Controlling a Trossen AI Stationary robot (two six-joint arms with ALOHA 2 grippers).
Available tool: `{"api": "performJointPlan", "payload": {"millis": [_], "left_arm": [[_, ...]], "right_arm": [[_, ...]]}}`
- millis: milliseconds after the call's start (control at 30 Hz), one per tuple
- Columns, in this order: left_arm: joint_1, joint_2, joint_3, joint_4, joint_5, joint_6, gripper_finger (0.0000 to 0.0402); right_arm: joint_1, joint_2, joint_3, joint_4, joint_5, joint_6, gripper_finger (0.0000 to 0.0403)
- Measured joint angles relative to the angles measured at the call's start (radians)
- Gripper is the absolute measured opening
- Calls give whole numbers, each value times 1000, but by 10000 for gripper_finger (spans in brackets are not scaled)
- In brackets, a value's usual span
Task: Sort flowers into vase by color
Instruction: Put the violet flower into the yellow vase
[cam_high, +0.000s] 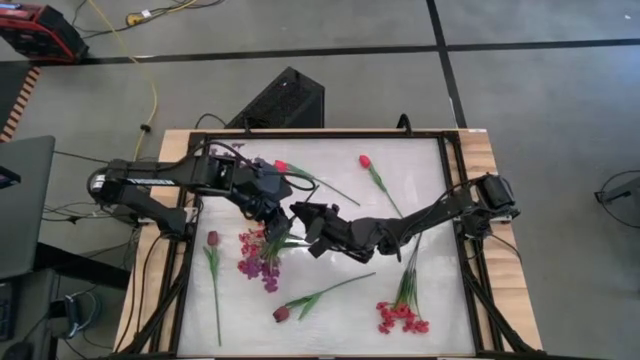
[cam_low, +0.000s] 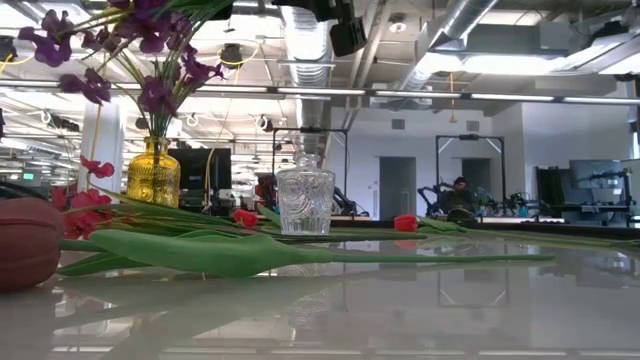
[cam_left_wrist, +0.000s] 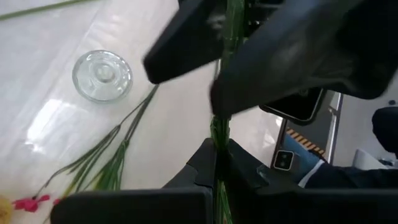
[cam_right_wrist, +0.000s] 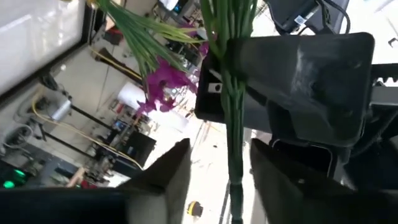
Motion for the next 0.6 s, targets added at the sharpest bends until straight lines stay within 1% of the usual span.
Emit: {"api": "performJointPlan", "payload": {"millis": [167,267,333,400,500,600], "left_arm": [[0,1,0,-6,-39,4,1],[0,1,0,-13,-42,11,14],[0,1,0,-23,-19,34,31],[6,1,0,-30,35,64,50],[26,-1,23,-36,103,123,77],[49,-1,55,-74,124,173,103]], "right_arm": [[0,-2,0,-74,2,127,90],[-5,-6,0,-122,-15,254,39],[-10,-5,0,-144,-24,333,39],[-11,-14,0,-186,-53,417,39],[-16,-48,-3,-330,-172,599,39],[-25,-104,-3,-477,-315,802,39]]}}
